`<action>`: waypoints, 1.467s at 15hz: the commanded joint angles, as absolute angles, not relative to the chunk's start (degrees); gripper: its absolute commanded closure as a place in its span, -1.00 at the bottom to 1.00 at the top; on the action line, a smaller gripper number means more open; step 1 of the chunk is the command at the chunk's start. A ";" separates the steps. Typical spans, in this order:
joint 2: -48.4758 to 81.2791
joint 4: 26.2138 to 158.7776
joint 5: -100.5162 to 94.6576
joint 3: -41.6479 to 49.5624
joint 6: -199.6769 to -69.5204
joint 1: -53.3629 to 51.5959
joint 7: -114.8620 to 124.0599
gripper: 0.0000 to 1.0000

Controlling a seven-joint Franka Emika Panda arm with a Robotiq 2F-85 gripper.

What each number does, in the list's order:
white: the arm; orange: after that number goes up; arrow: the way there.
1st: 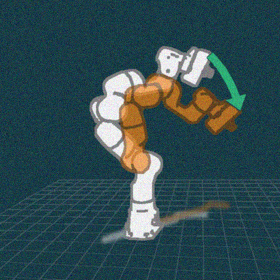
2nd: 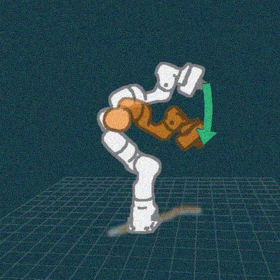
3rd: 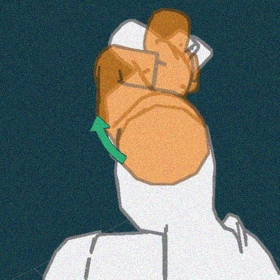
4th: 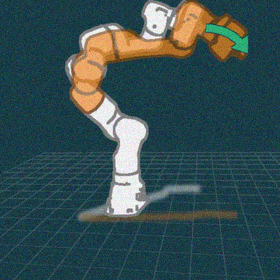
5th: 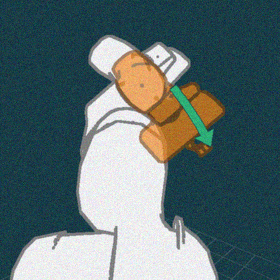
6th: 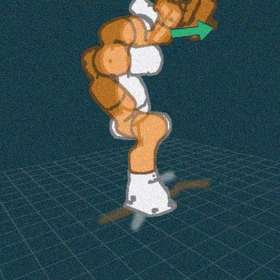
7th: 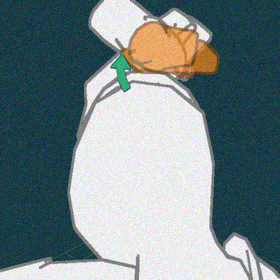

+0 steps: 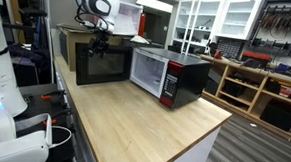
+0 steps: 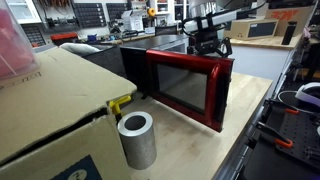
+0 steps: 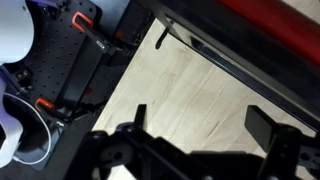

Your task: Open the microwave door

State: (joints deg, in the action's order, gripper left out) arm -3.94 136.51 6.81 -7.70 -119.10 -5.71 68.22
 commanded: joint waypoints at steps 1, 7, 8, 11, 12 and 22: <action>-7.97 139.35 6.42 -9.13 -120.27 -6.71 76.04 -1.00; -16.72 140.17 2.78 -8.44 -110.21 -4.84 77.18 -1.00; -18.17 139.77 0.93 -8.13 -106.66 -4.30 75.26 -1.00; -21.98 139.12 -7.45 -7.68 -99.08 -2.43 70.23 -1.00; -22.58 138.71 -10.03 -7.23 -97.15 -1.96 66.95 -1.00; -21.64 134.96 -24.86 -1.00 -101.02 2.58 27.26 -1.00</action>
